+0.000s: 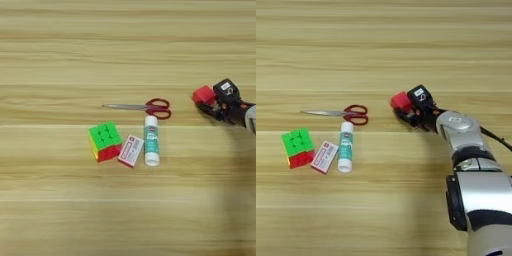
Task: Move the objects on the table
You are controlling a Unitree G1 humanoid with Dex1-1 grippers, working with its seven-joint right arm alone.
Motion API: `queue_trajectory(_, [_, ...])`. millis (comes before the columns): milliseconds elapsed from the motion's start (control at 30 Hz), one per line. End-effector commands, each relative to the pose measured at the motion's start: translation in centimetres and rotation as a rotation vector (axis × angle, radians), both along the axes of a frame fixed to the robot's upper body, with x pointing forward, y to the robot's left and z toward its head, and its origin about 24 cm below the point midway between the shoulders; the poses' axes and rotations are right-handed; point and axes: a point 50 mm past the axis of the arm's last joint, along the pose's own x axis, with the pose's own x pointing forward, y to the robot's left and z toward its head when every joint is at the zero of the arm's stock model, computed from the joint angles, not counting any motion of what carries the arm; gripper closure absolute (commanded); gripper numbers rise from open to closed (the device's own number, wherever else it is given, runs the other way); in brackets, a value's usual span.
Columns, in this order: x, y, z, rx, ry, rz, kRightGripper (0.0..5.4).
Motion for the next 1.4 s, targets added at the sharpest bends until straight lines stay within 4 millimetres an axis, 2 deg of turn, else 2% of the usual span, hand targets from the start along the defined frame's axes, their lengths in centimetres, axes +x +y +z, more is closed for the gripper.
queue_trajectory(33, [1.9, -0.4, 3.7, -0.030, -0.113, -0.016, 2.40])
queue_trajectory(300, [2.1, -0.3, 4.1, -0.021, -0.144, -0.012, 1.69])
queue_trajectory(733, [3.2, 0.6, 8.4, 0.080, -0.417, 0.055, 0.04])
queue_trajectory(967, [2.8, 2.3, 9.8, 0.133, -0.516, 0.231, 0.04])
queue_trajectory(1167, [2.5, 5.4, 10.4, 0.150, -0.502, 0.346, 0.04])
queue_trajectory(1300, [0.6, 8.0, 11.0, 0.184, -0.472, 0.497, 0.04])
queue_trajectory(1400, [-0.8, 9.3, 10.7, 0.172, -0.418, 0.559, 0.04])
